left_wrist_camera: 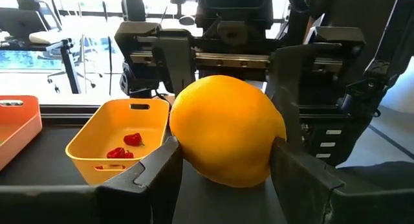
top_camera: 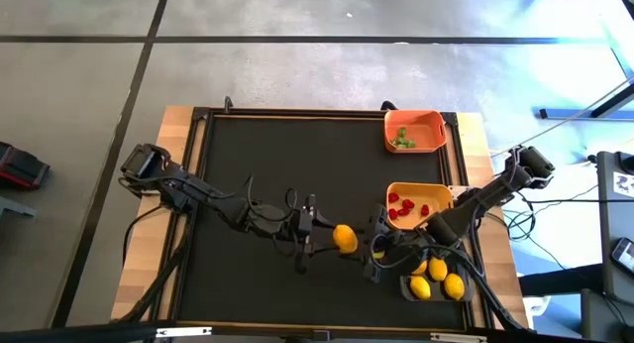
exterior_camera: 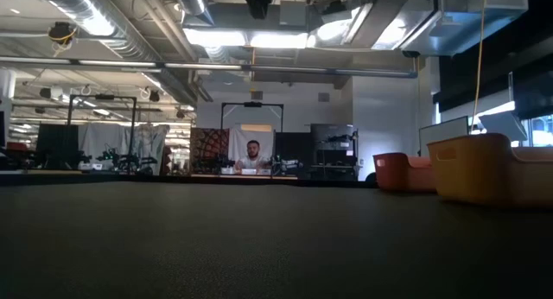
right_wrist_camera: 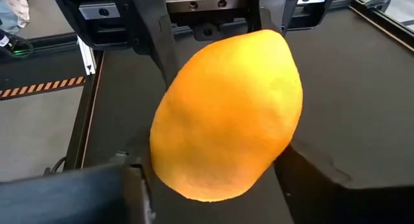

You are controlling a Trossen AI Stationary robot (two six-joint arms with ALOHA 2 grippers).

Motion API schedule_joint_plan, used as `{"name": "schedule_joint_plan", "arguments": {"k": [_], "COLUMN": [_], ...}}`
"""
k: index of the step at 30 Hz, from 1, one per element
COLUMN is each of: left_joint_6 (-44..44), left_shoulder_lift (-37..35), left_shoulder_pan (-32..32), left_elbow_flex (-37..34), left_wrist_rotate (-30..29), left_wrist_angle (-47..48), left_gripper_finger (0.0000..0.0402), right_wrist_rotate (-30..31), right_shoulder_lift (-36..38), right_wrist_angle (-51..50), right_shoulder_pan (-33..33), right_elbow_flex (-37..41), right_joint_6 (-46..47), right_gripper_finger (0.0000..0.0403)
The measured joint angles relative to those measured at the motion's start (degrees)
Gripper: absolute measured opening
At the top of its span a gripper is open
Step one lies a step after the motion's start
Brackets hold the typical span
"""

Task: Sort produce into baskets
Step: Put the yellow lemon into the black bin

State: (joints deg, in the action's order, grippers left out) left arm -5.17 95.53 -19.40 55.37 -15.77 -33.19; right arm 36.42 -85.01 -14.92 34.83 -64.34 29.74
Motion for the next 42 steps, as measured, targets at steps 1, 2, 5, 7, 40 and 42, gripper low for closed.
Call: {"name": "schedule_joint_plan", "arguments": {"k": [1, 2, 5, 7, 40, 42], "left_joint_6": [0.05, 0.23, -0.13, -0.54, -5.51, -5.51], "left_shoulder_lift": [0.00, -0.01, -0.02, -0.02, -8.11, -8.11], "left_shoulder_pan": [-0.01, -0.02, -0.07, -0.07, -0.33, -0.33], "left_elbow_flex": [0.00, 0.00, -0.02, -0.02, -0.02, -0.02], "left_wrist_rotate": [0.03, 0.07, 0.07, 0.31, 1.62, 1.62], "left_wrist_angle": [-0.01, 0.00, 0.04, 0.04, 23.98, 23.98], "left_gripper_finger": [0.0205, 0.0206, 0.0210, 0.0216, 0.0271, 0.0271], "right_wrist_rotate": [0.00, 0.04, 0.02, 0.02, -22.90, -23.73], "right_shoulder_lift": [0.00, 0.00, 0.00, 0.00, 1.29, 1.17], "right_wrist_angle": [0.00, -0.05, -0.11, -0.12, -52.02, -53.59], "right_shoulder_pan": [0.00, 0.00, 0.00, 0.00, 22.88, 25.16], "right_elbow_flex": [0.00, 0.00, 0.00, 0.00, -10.99, -10.99], "right_joint_6": [0.00, -0.01, -0.28, -0.57, 50.65, 54.55], "right_gripper_finger": [0.0213, 0.0198, 0.0165, 0.0153, 0.0154, 0.0154]}}
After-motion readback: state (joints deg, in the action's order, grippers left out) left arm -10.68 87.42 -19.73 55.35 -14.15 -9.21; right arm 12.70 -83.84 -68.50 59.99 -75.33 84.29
